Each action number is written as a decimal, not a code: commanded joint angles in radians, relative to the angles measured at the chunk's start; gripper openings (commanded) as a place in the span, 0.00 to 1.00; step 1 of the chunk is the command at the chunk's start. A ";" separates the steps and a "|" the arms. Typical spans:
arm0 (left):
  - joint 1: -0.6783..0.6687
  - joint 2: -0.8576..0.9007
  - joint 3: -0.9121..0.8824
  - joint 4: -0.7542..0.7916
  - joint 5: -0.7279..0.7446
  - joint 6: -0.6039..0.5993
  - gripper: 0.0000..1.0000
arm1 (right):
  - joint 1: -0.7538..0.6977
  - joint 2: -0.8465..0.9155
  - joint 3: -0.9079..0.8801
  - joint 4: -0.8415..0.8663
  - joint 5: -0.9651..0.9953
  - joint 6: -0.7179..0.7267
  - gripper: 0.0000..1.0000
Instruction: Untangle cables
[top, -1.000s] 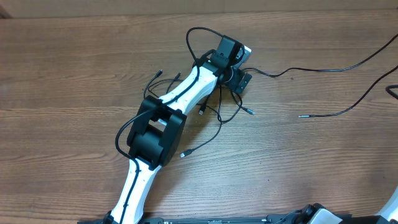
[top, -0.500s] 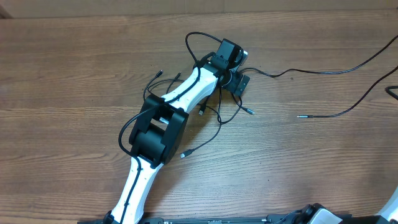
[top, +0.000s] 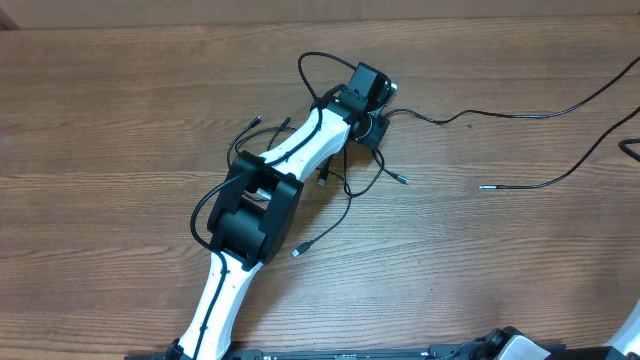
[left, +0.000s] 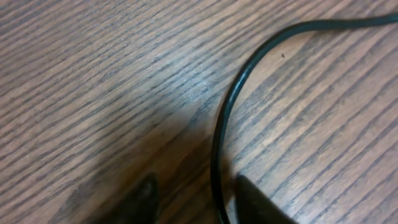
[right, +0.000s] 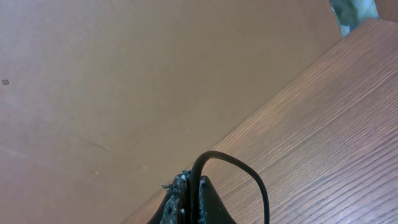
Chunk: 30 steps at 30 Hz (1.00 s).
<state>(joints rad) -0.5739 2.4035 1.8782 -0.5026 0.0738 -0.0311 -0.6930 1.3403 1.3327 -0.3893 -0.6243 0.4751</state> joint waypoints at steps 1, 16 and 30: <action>0.001 0.011 0.002 -0.003 0.004 -0.002 0.09 | 0.002 0.000 0.026 -0.006 -0.006 -0.006 0.04; 0.011 -0.229 0.018 -0.017 -0.134 -0.018 0.04 | 0.002 0.000 0.026 -0.085 -0.006 -0.060 0.04; 0.011 -0.457 0.018 0.034 0.023 -0.022 0.04 | 0.020 0.000 0.016 -0.206 -0.283 -0.300 0.04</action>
<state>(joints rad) -0.5671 1.9545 1.8881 -0.4805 -0.0048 -0.0315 -0.6910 1.3407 1.3327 -0.5919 -0.7540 0.3008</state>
